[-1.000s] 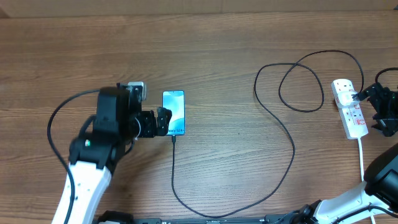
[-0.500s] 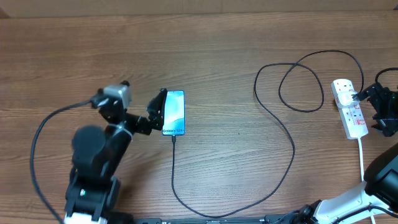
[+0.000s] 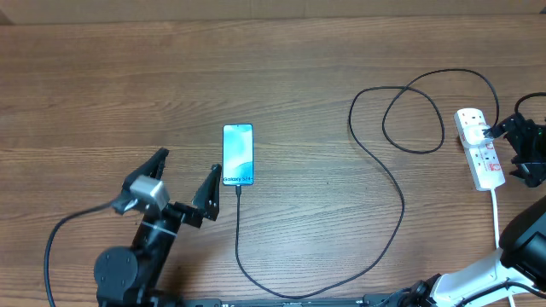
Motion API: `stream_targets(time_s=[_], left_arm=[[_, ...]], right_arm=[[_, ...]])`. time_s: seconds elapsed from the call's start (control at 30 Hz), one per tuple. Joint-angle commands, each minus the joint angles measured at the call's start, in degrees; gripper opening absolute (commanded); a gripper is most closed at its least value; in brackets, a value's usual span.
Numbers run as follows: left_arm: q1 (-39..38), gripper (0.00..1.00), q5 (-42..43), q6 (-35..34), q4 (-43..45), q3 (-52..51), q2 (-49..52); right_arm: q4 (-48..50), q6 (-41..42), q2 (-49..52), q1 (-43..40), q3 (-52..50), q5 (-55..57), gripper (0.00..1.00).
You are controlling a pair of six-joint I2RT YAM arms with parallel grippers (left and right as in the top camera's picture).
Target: Plug charger to phone and switch on socket
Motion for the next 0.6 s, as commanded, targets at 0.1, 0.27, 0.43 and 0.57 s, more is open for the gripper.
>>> stream_targets(time_s=[0.1, 0.27, 0.43, 0.57], left_arm=[[3.3, 1.0, -0.3, -0.7, 0.2, -3.3, -8.4], [4.1, 1.0, -0.3, -0.7, 0.2, -3.5, -12.3], [4.1, 1.0, -0.3, -0.7, 0.8, -4.6, -15.4], [4.1, 1.0, -0.3, -0.7, 1.3, -5.3, -15.4]], right_arm=[[0.0, 0.2, -1.2, 0.3, -0.1, -0.5, 1.0], [0.0, 0.2, -1.2, 0.3, -0.1, -0.5, 1.0], [0.0, 0.2, -1.2, 0.3, -0.1, -0.5, 1.0], [0.1, 0.2, -1.2, 0.3, -0.1, -0.5, 1.0]])
